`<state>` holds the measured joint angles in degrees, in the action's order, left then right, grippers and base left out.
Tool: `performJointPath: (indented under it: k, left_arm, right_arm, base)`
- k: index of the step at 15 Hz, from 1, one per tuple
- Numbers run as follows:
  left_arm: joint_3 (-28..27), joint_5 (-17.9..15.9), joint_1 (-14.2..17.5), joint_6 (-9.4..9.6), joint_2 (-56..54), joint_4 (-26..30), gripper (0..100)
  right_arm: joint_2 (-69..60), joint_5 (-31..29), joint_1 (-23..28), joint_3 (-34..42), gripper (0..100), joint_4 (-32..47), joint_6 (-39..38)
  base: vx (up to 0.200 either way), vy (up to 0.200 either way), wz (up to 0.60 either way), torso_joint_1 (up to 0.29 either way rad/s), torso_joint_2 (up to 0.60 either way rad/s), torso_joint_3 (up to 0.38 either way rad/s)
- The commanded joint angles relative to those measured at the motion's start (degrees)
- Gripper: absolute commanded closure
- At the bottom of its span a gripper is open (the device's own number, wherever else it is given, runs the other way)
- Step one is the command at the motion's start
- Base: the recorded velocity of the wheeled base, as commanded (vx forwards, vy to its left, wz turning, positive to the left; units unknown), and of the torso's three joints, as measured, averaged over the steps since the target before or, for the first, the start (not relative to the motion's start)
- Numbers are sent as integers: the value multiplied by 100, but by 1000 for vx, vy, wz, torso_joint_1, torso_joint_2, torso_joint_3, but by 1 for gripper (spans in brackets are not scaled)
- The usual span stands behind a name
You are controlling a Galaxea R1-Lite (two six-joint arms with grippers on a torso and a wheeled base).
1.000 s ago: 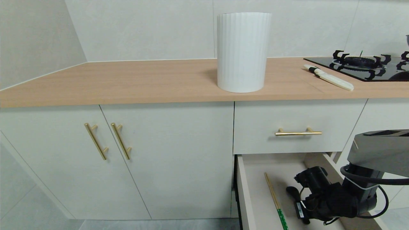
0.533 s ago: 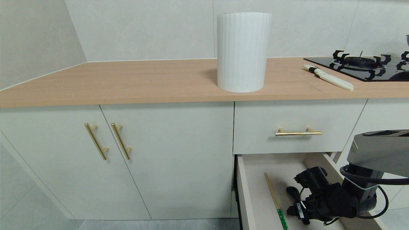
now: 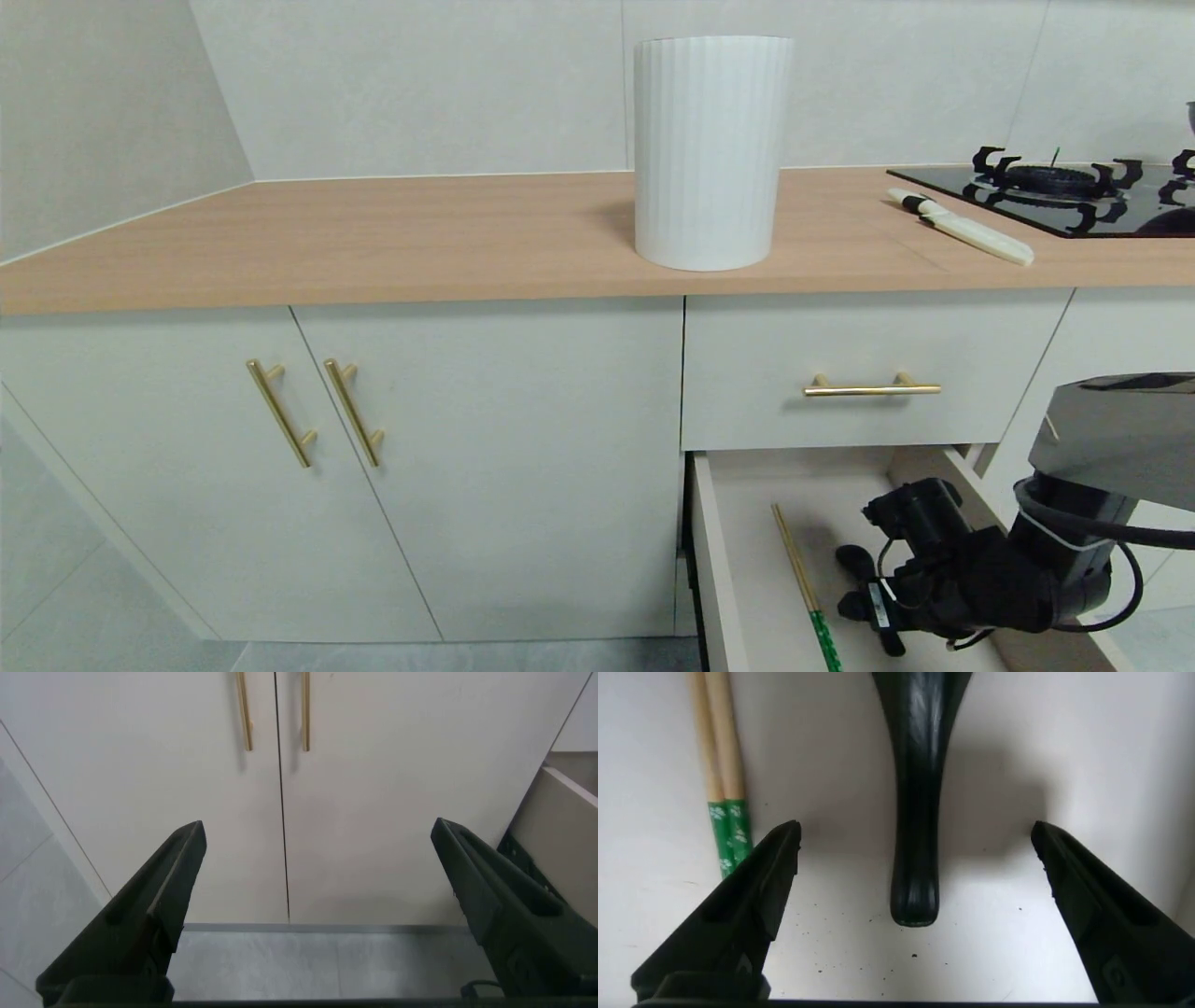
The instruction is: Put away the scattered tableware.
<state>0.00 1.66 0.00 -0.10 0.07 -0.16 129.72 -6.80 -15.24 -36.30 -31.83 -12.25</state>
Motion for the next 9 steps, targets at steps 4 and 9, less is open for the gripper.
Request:
performJointPath:
  k: [4,9]
  left_arm:
    - [0,1,0,-8,1,-2,0]
    - [0,1,0,-8,1,-2,0]
  right_arm:
    - [-2627,47,3,501,0,590,47]
    - [-4095,56,-296,247,0,1988,91]
  base:
    - [0,0,0,0,0,0]
    - [0,0,0,0,0,0]
